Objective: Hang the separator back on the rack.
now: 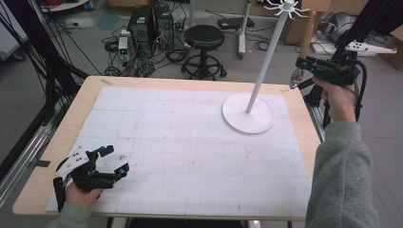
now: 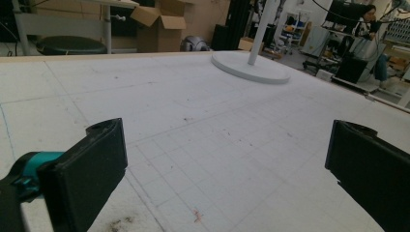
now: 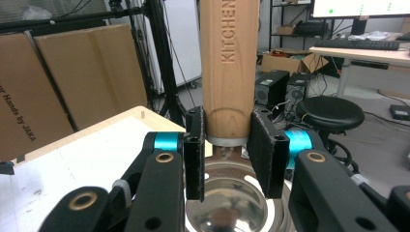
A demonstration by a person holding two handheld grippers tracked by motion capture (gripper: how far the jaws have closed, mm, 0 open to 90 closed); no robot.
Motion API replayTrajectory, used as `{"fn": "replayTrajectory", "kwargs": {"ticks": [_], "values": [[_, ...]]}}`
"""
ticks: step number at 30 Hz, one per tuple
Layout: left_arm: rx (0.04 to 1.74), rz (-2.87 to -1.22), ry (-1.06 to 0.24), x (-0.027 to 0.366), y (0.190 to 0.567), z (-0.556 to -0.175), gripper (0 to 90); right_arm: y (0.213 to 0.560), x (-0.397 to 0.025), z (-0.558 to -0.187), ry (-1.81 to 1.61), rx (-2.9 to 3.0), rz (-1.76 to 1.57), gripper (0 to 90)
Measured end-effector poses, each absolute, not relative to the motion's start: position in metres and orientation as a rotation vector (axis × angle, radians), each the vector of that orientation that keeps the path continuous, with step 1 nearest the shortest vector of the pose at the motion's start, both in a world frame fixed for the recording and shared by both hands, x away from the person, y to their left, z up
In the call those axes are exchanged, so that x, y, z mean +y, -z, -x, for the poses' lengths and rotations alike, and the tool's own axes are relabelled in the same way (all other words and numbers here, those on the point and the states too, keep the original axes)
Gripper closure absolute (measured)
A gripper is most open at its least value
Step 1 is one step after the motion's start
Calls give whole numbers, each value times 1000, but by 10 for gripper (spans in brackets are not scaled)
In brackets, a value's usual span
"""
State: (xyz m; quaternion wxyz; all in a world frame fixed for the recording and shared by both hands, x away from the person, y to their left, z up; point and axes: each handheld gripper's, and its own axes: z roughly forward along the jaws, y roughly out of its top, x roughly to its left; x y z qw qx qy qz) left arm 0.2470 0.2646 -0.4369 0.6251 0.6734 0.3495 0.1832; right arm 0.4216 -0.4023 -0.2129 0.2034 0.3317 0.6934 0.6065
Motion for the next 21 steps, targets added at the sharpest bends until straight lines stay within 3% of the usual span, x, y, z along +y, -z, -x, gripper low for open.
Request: {"fn": "replayTrajectory", "kwargs": {"ticks": [21], "values": [[810,-1562,-419,265,438,-247,17,218,-391,-433,-1689,1954,-937,697]]}}
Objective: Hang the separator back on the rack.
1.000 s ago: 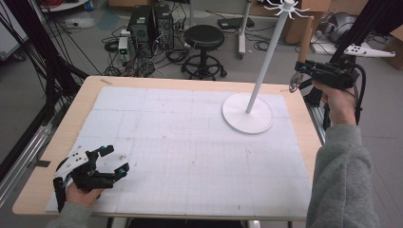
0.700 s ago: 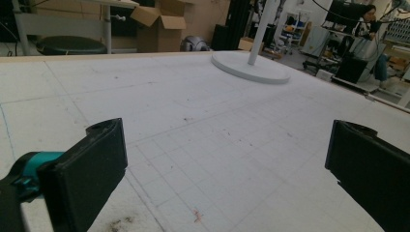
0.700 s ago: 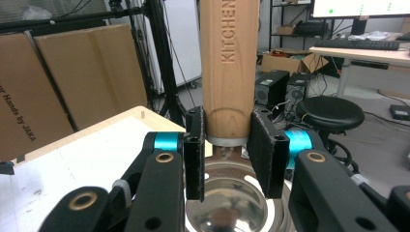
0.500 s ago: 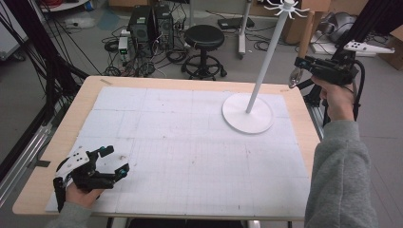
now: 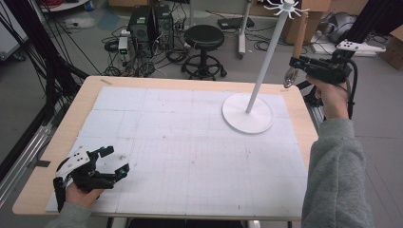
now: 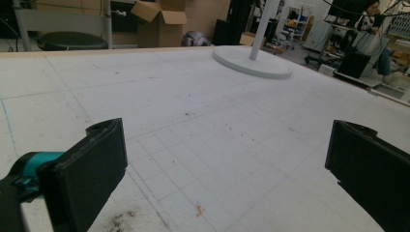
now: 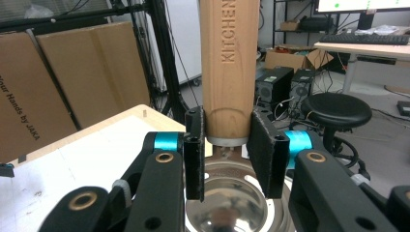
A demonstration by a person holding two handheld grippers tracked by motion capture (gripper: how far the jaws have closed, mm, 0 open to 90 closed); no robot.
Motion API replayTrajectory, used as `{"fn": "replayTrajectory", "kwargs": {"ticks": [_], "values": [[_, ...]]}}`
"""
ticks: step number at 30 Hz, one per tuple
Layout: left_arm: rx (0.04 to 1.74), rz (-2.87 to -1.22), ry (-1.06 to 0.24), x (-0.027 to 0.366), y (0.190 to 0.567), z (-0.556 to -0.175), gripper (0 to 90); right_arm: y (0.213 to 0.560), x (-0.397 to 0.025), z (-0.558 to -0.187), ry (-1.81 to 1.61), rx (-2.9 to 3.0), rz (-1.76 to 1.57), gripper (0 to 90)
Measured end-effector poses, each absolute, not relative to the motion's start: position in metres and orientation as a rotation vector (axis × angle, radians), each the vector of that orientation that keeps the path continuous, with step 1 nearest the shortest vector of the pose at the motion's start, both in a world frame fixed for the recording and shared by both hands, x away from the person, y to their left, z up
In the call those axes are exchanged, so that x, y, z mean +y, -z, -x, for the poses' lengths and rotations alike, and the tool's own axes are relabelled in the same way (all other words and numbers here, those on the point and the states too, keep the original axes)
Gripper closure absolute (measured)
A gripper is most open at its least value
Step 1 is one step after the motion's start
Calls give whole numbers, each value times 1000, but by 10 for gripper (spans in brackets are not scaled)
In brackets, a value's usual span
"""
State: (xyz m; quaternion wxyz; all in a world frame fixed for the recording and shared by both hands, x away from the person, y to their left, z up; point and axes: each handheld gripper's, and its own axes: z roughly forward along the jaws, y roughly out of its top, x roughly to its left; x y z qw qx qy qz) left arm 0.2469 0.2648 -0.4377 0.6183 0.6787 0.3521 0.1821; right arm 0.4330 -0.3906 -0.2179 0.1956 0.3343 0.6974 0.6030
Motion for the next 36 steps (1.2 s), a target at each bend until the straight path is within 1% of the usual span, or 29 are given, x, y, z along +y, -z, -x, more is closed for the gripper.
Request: {"fn": "replayTrajectory", "kwargs": {"ticks": [15,16,17,18,20,23,29,31,36], "values": [[811,-1567,-420,265,438,-247,17,221,-386,-436,-1662,1958,-945,687],[812,-1567,-421,265,438,-247,17,221,-384,-436,-1652,1952,-948,667],[813,-1568,-421,266,438,-247,17,221,-383,-436,-1649,1944,-946,591],[816,-1569,-420,266,438,-247,17,221,-382,-436,-1650,1934,-945,535],[825,-1557,-417,266,438,-247,17,220,-381,-434,-1643,1931,-935,503],[828,-1552,-419,266,437,-246,17,220,-379,-431,-1615,1920,-921,367],[826,-1557,-418,266,438,-246,17,220,-380,-423,-1563,1871,-907,197],[829,-1556,-421,266,438,-247,17,222,-380,-421,-1559,1872,-916,164],[845,-1567,-429,266,438,-247,17,227,-380,-413,-1584,1848,-890,155]]}}
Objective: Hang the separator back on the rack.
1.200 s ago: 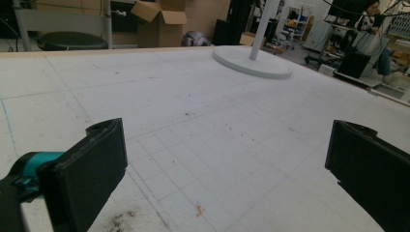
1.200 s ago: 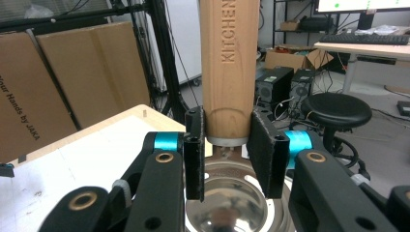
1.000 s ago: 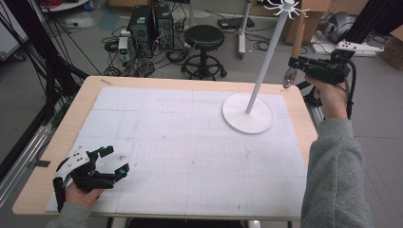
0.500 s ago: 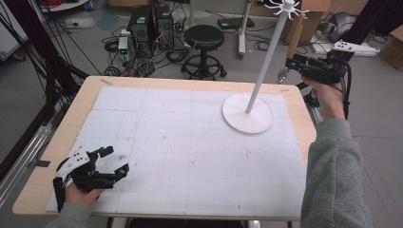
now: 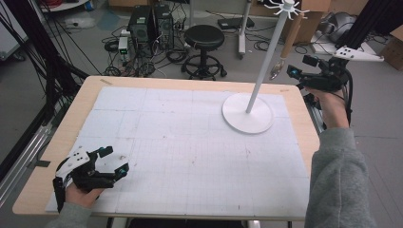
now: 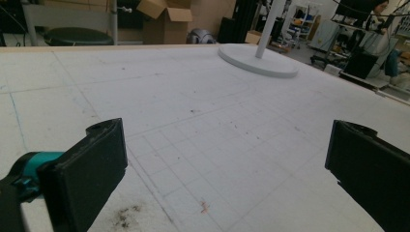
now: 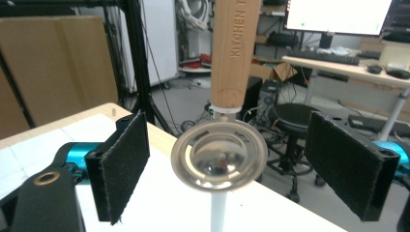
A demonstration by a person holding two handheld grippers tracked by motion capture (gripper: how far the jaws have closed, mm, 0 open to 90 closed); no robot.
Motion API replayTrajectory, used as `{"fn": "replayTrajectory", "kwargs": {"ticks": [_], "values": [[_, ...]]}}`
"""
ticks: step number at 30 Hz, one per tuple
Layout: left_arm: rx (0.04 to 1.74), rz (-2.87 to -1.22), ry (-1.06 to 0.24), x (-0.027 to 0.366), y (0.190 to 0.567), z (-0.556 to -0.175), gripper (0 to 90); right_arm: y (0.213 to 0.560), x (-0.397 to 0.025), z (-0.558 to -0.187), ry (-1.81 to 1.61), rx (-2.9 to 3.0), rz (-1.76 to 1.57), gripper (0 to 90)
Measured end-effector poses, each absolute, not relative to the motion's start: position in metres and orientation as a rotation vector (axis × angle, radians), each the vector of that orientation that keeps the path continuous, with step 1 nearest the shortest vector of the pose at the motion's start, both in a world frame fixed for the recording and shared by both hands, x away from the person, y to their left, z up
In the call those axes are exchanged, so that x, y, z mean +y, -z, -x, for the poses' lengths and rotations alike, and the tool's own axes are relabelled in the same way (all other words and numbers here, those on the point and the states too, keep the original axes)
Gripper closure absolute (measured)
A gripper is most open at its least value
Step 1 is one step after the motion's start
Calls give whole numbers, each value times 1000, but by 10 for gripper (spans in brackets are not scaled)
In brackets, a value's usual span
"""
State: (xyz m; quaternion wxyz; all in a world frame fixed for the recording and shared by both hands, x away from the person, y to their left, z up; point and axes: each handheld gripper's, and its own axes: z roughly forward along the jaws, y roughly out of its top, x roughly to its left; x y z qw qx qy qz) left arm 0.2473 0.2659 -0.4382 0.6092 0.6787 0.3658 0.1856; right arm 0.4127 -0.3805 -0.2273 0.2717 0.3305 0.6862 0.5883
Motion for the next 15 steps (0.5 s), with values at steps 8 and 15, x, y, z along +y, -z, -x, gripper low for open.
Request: {"fn": "replayTrajectory", "kwargs": {"ticks": [8,15], "values": [[838,-1562,-430,263,437,-247,17,245,-381,-396,-1605,1809,-880,108],[839,-1555,-427,263,437,-248,17,258,-381,-383,-1604,1808,-874,107]]}}
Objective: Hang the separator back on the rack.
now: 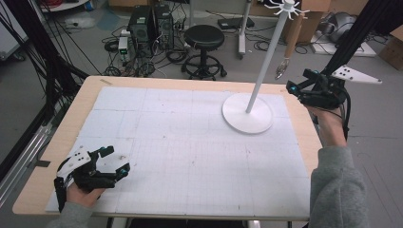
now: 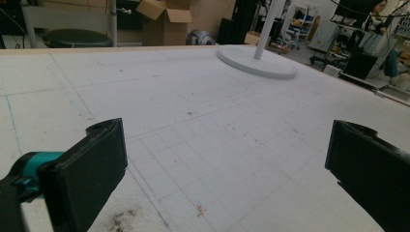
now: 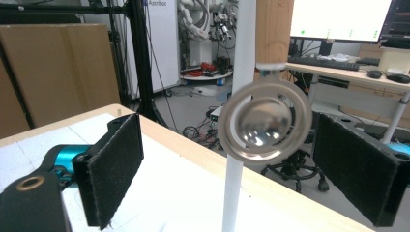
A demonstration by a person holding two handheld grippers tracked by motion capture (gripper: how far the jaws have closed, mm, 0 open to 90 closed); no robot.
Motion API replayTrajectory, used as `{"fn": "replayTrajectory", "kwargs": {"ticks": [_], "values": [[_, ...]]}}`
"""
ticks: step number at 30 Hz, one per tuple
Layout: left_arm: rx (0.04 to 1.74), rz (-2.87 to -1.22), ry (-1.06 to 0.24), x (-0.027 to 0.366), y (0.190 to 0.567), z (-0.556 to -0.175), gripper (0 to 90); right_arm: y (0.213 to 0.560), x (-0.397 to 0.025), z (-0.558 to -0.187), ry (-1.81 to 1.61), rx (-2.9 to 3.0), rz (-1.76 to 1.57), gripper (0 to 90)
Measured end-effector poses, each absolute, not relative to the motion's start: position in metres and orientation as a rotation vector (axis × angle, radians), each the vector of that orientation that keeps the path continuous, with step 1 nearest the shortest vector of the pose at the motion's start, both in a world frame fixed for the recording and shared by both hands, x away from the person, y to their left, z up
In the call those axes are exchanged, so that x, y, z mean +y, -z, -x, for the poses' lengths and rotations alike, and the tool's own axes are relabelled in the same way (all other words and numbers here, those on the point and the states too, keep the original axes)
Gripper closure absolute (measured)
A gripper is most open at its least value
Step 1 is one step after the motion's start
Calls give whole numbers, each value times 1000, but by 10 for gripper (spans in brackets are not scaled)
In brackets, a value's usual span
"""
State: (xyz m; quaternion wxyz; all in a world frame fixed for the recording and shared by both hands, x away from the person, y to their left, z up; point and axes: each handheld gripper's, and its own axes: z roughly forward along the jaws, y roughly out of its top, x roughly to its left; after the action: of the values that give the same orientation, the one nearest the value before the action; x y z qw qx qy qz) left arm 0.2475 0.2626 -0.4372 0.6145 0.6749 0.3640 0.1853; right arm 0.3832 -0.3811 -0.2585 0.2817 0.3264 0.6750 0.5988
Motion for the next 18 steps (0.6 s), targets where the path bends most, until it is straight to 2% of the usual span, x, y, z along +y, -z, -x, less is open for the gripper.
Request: {"fn": "replayTrajectory", "kwargs": {"ticks": [18], "values": [[837,-1550,-449,265,437,-249,17,303,-381,-358,-1642,1790,-903,108]]}}
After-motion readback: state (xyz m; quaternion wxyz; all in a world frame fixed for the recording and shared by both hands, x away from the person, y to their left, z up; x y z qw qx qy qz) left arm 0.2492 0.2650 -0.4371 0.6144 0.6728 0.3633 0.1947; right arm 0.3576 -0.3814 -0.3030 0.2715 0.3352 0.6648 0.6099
